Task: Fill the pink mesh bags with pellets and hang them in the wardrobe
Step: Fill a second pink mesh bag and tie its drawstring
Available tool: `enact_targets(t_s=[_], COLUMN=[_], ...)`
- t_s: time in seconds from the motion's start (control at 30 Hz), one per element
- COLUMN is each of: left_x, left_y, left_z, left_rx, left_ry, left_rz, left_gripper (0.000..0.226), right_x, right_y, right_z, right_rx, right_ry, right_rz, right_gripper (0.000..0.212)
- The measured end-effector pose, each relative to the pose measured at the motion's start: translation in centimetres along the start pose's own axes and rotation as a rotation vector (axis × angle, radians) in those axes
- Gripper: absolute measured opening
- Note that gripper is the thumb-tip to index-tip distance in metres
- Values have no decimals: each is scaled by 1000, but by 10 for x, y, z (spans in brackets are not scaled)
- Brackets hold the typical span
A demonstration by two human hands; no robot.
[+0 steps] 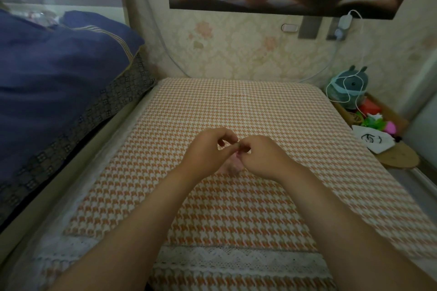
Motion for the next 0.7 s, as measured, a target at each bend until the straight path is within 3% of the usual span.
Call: enact_targets(t_s=[0.17,0.33,0.47,0.7], left_x=[4,4,-1,-18], left_y=[1,3,4,4], left_z=[1,2,2,10], left_rx=[12,-78,-100,-178], left_ry=[-80,-87,-160,-151], left_rz=[39,97,161,95], left_gripper=[11,7,18,16], right_x=[-3,-6,-2,-1], right_y=[1,3,-2,-5], right_z=[-3,-1,-4,-5], right_rx=[-7,-18,-31,5], right_ry=[-31,-59,-152,-422], right_rz=[9,16,12,-5], right_gripper=[19,37,28,16])
Point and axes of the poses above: each hand's wrist, its own y-axis away from the middle knuckle, its own x-axis out of the palm, z = x × y, the point moved 5 cm from there along -y, towards the middle knuckle
